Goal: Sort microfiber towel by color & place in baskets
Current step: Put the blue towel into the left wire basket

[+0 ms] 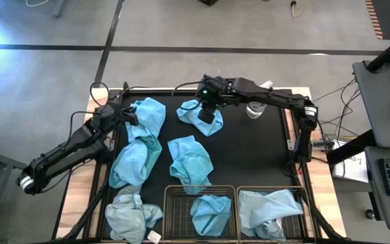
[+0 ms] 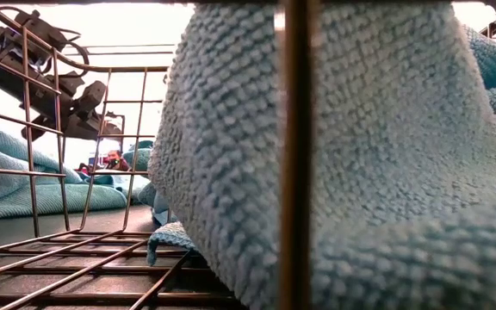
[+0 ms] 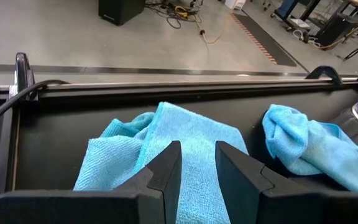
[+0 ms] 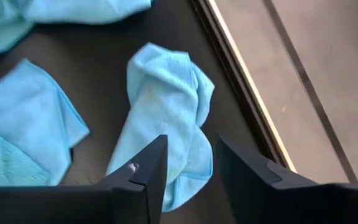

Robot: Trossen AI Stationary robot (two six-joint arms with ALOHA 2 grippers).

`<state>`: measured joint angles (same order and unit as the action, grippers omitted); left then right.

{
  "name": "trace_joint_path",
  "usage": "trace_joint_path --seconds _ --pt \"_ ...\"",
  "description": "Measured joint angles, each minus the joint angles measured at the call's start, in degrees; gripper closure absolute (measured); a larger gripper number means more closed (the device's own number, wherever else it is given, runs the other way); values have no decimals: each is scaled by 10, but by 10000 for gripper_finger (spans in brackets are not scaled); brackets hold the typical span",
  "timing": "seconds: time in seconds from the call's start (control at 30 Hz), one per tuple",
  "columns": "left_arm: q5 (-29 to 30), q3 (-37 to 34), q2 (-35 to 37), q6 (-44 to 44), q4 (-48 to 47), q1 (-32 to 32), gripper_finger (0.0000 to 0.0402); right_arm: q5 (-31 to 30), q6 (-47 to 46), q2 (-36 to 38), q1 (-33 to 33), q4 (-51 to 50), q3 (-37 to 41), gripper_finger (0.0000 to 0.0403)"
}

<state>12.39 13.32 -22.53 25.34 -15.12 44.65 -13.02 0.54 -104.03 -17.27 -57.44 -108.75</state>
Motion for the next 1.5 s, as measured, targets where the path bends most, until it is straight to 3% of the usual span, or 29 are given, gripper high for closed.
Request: trace_joint_path --seconds 0.43,0.83,1.0,1.13,1.5 --pt "0 0 -21 3 -29 0 318 5 7 -75 -4 -44 0 243" --pt "-12 0 -34 -4 -29 0 318 120 24 -140 -16 -10 1 255" --pt "-12 0 -38 -6 -30 0 318 125 42 -150 -18 2 2 250" --pt "-14 -4 -39 -9 -30 0 318 168 55 -151 -24 5 3 248" --pt "-14 -45 -39 -3 -30 0 318 168 36 -151 -60 11 4 248"
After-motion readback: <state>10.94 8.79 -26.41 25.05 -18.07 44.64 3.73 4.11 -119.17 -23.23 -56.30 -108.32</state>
